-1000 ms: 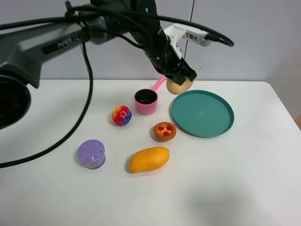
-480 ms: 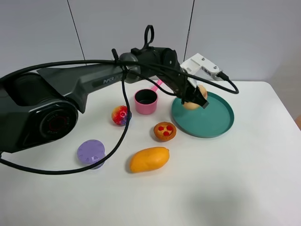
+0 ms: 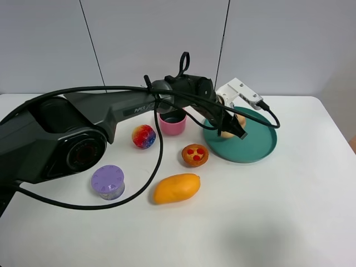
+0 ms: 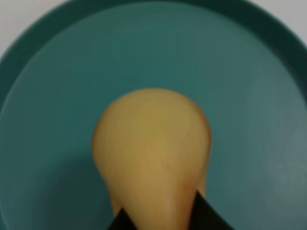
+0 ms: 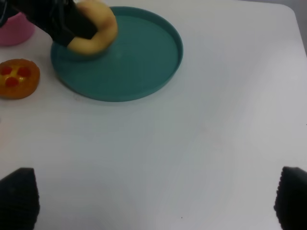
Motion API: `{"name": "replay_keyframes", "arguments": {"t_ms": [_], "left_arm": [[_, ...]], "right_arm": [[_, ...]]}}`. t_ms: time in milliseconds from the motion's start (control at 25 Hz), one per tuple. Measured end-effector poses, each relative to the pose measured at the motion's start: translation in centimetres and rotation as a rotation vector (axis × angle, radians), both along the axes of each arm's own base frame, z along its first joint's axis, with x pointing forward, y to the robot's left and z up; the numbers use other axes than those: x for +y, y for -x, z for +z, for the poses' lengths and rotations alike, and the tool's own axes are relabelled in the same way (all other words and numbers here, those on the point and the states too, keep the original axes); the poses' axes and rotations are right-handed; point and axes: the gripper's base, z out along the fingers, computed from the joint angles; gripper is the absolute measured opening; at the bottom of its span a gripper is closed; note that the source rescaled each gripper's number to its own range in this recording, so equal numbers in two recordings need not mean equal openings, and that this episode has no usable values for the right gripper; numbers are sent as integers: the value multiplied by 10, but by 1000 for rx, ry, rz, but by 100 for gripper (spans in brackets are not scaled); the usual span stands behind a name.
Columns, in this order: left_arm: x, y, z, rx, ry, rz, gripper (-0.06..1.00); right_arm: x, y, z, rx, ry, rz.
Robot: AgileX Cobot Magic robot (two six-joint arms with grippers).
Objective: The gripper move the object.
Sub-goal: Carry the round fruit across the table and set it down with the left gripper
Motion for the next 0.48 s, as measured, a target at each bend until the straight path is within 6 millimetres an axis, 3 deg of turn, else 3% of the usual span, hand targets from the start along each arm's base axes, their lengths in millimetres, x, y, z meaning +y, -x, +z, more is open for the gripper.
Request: {"name": "replay_keyframes", "arguments": {"t_ms": [160, 320, 400, 480], "left_arm": [[0, 0, -7, 5, -6, 0, 12], [-1, 1, -22, 29, -14, -11, 49], [-3, 2, -23, 28, -16, -19, 73], [-5, 4, -23, 19, -10, -23, 88]], "right_arm": [[0, 0, 0, 0, 0, 0], [0, 0, 0, 0, 0, 0], [0, 0, 0, 0, 0, 0], [0, 0, 0, 0, 0, 0]]}}
